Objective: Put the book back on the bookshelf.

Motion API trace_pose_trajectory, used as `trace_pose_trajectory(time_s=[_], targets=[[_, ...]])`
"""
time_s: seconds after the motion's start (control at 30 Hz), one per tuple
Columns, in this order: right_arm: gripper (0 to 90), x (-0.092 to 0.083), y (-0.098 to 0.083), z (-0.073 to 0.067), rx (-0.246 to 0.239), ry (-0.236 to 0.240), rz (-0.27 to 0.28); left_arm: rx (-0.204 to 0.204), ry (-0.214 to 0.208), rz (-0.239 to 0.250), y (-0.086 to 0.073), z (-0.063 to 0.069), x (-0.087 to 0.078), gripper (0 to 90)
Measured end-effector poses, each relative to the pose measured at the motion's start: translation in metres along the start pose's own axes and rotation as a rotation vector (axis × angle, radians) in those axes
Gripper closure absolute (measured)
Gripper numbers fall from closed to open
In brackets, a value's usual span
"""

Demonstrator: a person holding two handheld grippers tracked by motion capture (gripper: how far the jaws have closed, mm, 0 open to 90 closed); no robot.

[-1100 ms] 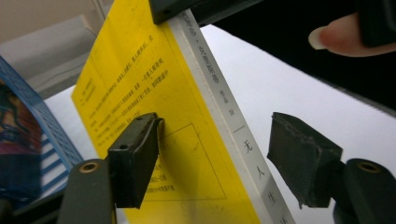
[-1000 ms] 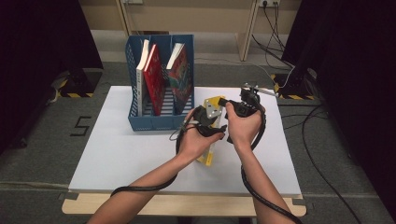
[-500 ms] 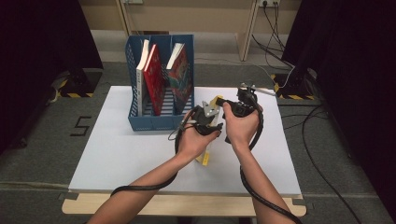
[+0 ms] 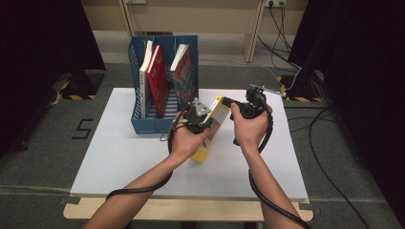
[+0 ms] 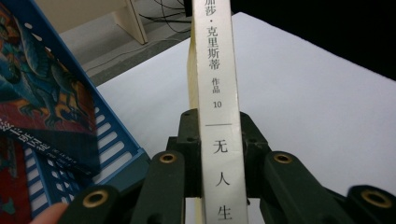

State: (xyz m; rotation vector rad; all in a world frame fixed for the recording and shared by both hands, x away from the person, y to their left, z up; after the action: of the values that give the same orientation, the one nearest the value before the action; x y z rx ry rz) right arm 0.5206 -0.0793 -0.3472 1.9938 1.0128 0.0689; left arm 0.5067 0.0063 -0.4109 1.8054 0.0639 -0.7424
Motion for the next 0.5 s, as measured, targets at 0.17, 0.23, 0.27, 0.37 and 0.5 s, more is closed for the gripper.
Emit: trace_pose_trajectory(time_s=[0.17,0.23,0.27,0.37,0.5], targets=[[88.3,-0.004,0.009,0.016,0.001,-0.034,0.032,-0.02,-0.02,0.016,-0.001,0.0,-0.004,75.5],[90.0,-0.001,0.01,0.023,0.0,-0.052,0.026,-0.021,-0.023,0.018,-0.001,0.0,-0.004,75.5],[90.0,0.001,0.01,0.026,-0.009,-0.052,0.02,-0.023,-0.023,0.02,-0.002,0.0,-0.005,75.5],[90.0,0.007,0.01,0.028,-0.012,-0.048,0.017,-0.026,-0.023,0.024,-0.002,-0.001,-0.006,75.4],[90.0,0.014,0.01,0.027,-0.013,-0.031,0.016,-0.025,-0.028,0.023,-0.003,-0.001,-0.007,75.4]])
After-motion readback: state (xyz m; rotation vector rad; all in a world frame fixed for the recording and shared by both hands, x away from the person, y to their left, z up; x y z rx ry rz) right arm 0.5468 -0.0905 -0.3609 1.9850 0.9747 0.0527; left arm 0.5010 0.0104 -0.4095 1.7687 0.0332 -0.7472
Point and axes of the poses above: each handheld gripper's, and its own axes: x roughly forward along the jaws, y roughly out of its top, z roughly to its right, the point moved 10 cm from there along x, roughly forward along the jaws, and after that the axes turned 12 degrees about y, right-handed, at the moved point
